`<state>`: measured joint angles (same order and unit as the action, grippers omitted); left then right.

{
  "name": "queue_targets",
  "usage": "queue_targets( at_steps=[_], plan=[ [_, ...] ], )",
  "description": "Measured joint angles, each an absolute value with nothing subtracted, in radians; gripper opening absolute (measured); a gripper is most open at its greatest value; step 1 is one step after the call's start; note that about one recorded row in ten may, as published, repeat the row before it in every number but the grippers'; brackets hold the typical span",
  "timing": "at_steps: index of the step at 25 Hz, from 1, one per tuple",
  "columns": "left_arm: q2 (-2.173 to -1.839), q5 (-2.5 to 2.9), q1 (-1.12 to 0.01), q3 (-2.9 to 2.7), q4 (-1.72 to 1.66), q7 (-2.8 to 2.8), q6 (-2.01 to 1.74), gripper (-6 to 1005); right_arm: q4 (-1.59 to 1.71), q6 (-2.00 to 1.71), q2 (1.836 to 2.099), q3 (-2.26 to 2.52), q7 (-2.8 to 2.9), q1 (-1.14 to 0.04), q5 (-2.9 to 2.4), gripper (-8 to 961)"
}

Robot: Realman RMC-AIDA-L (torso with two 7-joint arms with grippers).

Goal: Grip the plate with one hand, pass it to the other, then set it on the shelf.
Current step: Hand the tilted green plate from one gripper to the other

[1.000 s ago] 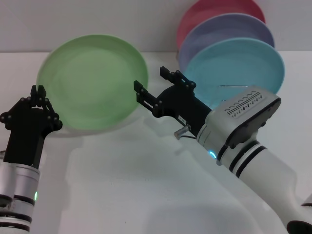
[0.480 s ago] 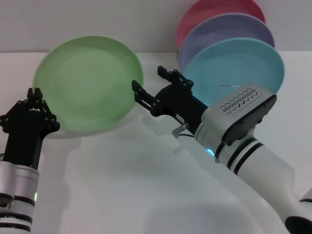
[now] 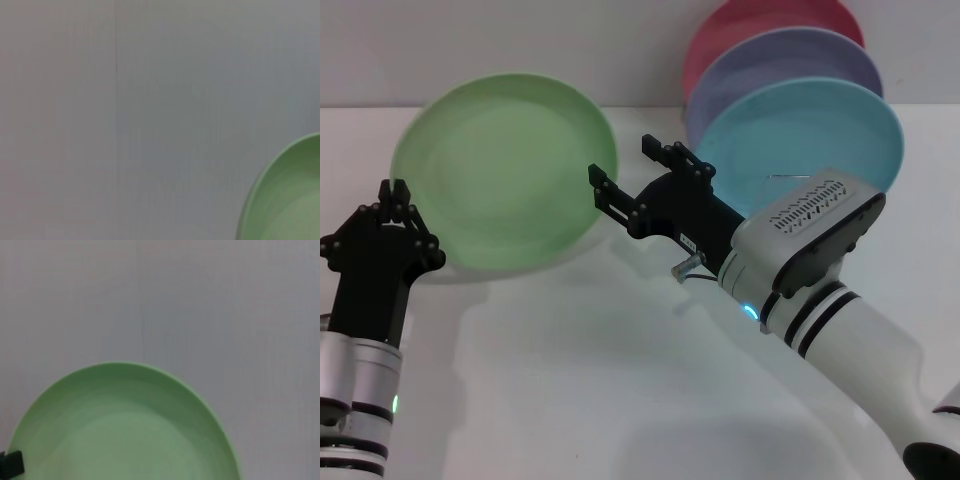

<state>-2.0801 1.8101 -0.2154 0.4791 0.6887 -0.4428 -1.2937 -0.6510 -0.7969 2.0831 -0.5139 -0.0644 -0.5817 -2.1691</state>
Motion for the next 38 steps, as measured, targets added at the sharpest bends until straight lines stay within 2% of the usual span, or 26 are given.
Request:
queue_targets(
  at_steps=[12,17,22,34,38],
  plan=[
    [-2.08,1.816,-0.213,0.44,0.684,-0.443,-1.331,36,-0.632,-0.782,2.085,-0.515,-0.06,-0.595,-2.164,730],
    [-2.08,1.816,-0.213,0.436,0.682,-0.443,-1.332,36,-0.631,-0.782,2.085,-0.524,-0.06,-0.595,-2.162,527],
    [-2.08,1.816,-0.213,0.435,0.681,-0.443,-1.332,36,-0.63,-0.782,2.086,-0.528,-0.064,-0.595,-2.163,422],
    [-2.08,1.816,-0.213,0.431,0.678,-0.443,-1.335,36,-0.63,-0.782,2.086,-0.529,-0.066,-0.597,-2.164,304],
    [-2.08,1.816,-0.213,0.428,0.676,-0.443,-1.335,36,-0.63,-0.782,2.086,-0.529,-0.066,-0.599,-2.164,302]
  ],
)
